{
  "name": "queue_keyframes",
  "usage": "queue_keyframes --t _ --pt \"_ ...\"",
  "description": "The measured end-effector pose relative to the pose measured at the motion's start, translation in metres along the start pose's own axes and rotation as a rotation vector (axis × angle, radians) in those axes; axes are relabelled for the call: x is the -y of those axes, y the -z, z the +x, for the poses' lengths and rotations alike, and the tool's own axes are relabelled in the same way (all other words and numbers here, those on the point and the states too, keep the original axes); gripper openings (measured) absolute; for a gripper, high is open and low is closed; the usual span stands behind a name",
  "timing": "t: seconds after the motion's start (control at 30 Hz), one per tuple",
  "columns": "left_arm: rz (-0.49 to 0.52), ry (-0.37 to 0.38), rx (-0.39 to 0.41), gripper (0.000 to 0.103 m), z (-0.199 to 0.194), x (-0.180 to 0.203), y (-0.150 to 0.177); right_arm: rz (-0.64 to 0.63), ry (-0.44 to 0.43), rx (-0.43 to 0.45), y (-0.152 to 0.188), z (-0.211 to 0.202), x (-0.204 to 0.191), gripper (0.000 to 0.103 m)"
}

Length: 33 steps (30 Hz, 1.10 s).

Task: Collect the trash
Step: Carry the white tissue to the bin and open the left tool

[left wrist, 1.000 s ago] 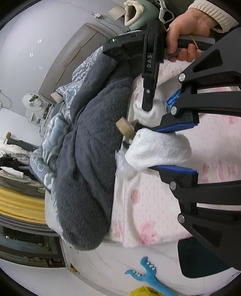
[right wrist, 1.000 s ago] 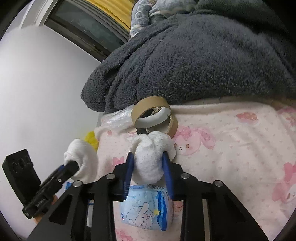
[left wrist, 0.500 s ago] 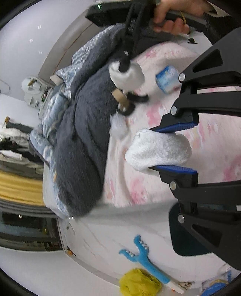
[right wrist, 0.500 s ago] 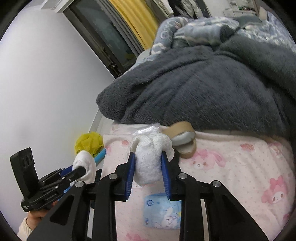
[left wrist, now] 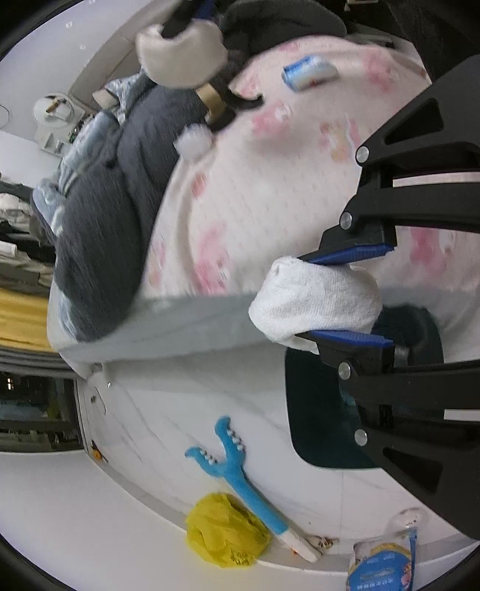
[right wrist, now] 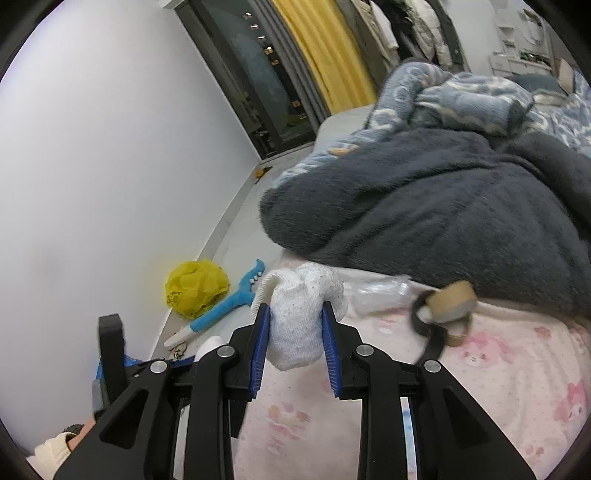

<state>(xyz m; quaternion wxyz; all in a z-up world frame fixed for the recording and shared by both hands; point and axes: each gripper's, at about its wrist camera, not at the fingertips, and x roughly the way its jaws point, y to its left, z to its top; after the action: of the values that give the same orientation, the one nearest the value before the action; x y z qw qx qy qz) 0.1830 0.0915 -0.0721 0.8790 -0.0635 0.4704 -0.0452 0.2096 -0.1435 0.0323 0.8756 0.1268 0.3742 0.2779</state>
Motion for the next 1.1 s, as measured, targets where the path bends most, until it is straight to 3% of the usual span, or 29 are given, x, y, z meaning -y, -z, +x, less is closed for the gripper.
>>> queue_keyframes --t 0.57,1.1 --pt "-0.086 -0.046 -0.179 0.034 0.039 -0.061 0.046 -0.086 -0.066 -0.050 0.006 0.041 -0.071 0.028" --pt "-0.197 -0.062 -0.322 0.035 0.062 -0.115 0.085 -0.159 -0.111 -0.172 0.026 0.103 -0.125 0.028"
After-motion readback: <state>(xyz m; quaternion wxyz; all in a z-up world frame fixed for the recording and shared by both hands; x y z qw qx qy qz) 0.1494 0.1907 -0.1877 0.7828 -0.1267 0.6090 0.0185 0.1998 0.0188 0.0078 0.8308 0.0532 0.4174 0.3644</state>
